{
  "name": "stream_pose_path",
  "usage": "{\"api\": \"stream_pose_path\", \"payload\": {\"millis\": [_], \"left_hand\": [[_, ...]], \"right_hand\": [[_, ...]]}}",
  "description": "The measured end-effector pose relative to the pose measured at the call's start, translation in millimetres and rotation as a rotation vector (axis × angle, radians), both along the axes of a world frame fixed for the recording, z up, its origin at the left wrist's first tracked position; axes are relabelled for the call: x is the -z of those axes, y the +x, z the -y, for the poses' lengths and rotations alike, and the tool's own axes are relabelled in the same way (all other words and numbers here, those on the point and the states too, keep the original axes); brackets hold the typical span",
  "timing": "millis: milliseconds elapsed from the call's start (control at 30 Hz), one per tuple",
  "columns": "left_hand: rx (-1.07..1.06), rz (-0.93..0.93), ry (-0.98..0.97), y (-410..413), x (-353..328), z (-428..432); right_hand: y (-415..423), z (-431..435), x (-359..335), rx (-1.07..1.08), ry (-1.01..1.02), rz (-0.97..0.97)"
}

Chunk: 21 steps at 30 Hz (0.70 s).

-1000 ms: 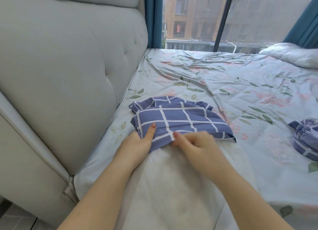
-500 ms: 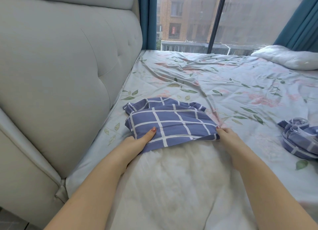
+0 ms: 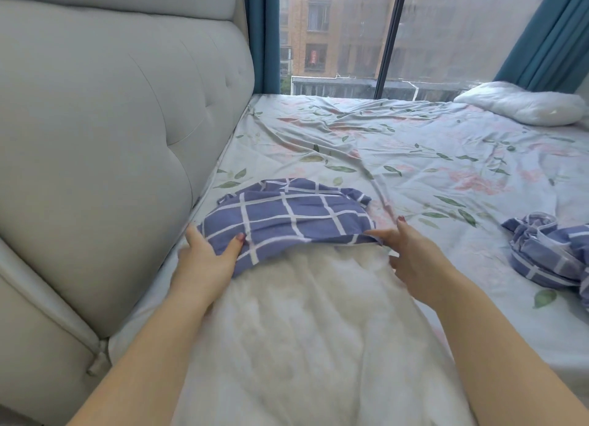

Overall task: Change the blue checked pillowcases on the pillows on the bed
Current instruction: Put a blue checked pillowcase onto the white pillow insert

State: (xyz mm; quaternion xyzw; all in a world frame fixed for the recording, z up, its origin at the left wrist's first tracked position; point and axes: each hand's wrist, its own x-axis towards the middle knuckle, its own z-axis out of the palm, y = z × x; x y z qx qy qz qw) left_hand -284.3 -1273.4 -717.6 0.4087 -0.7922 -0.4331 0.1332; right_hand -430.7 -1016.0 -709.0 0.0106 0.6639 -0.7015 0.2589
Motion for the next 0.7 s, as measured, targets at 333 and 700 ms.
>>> {"api": "stream_pose_path", "payload": {"millis": [333,700], "left_hand": [[0.713,-0.095,-0.323,2.9,-75.3,-99.9],[0.504,-0.253,-0.245,-32.5,-38.1,-117.5]], "right_hand": [[8.0,-24.1,-11.1,-0.009,0.401,0.079],[54.5,-10.9,-22.6,-0.274,-0.228,0.001]]}}
